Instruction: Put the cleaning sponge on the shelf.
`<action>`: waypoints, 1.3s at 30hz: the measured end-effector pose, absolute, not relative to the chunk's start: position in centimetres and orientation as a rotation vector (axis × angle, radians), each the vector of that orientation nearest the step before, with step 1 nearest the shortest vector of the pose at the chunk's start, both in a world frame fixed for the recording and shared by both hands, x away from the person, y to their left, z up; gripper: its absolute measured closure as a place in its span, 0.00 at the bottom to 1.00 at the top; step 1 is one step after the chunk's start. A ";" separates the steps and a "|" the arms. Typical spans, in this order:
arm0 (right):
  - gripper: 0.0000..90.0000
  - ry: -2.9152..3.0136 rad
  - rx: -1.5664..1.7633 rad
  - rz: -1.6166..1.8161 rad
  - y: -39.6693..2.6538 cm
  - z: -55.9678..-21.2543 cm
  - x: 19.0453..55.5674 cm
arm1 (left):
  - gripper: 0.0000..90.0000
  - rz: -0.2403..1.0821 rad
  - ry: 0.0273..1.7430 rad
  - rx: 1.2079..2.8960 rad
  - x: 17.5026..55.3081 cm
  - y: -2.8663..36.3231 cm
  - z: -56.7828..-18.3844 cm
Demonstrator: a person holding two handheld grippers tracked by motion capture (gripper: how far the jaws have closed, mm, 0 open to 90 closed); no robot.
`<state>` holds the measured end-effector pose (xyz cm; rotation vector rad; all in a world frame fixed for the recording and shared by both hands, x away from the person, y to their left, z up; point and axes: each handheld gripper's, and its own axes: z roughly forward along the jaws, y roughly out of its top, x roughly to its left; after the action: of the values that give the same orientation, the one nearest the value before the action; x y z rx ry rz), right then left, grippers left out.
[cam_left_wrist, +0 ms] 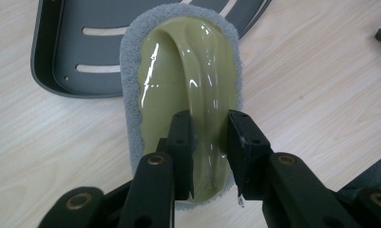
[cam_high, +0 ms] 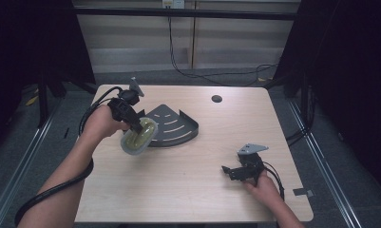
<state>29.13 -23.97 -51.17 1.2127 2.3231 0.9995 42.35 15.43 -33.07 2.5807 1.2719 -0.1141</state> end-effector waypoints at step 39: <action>0.14 2.322 1.209 1.004 -24.0 -51.2 29.1 | 0.80 -0.069 1.216 2.585 48.8 13.9 -34.9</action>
<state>29.09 -24.01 -51.18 1.2092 2.3223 1.0041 48.84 13.90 -34.88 2.5846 1.2162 -0.0691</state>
